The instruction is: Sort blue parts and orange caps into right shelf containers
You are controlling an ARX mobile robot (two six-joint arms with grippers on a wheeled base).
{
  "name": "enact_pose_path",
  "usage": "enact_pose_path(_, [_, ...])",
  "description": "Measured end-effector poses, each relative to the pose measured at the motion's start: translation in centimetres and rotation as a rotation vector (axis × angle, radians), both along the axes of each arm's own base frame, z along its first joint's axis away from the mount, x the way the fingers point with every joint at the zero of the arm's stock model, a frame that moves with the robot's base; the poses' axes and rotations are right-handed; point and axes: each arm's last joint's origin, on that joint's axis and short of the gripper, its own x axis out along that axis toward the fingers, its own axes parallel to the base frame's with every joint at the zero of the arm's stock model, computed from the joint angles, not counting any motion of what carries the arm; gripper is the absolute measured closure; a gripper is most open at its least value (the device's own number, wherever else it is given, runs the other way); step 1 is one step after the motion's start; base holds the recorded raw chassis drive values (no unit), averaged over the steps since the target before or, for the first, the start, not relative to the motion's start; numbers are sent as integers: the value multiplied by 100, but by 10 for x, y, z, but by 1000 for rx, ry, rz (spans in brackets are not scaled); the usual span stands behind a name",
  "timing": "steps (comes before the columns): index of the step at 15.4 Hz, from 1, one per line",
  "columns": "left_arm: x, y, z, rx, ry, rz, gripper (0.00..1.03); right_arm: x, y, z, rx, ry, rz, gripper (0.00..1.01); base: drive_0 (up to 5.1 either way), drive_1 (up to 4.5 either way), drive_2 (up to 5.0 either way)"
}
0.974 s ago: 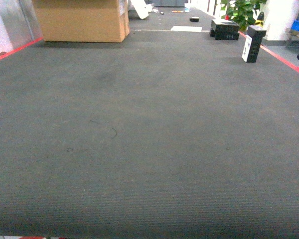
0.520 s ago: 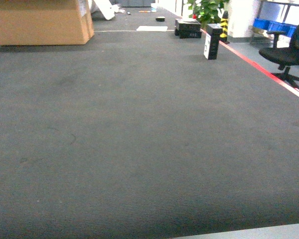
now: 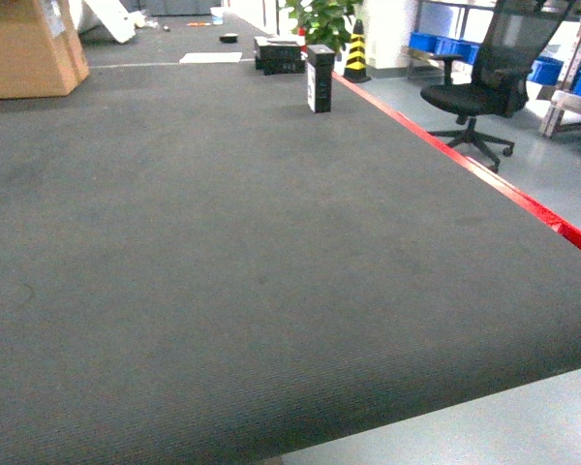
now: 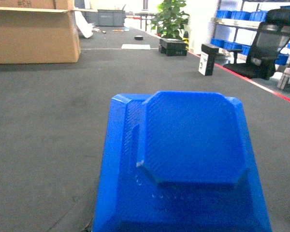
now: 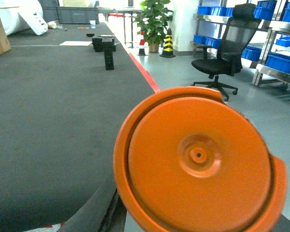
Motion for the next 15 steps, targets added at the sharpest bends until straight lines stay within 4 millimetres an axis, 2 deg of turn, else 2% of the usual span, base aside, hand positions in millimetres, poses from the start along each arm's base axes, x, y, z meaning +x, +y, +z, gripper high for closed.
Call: enact_pose_path(15, [0,0,0,0,0,0,60,0,0,0,0,0,0,57,-163,-163,-163])
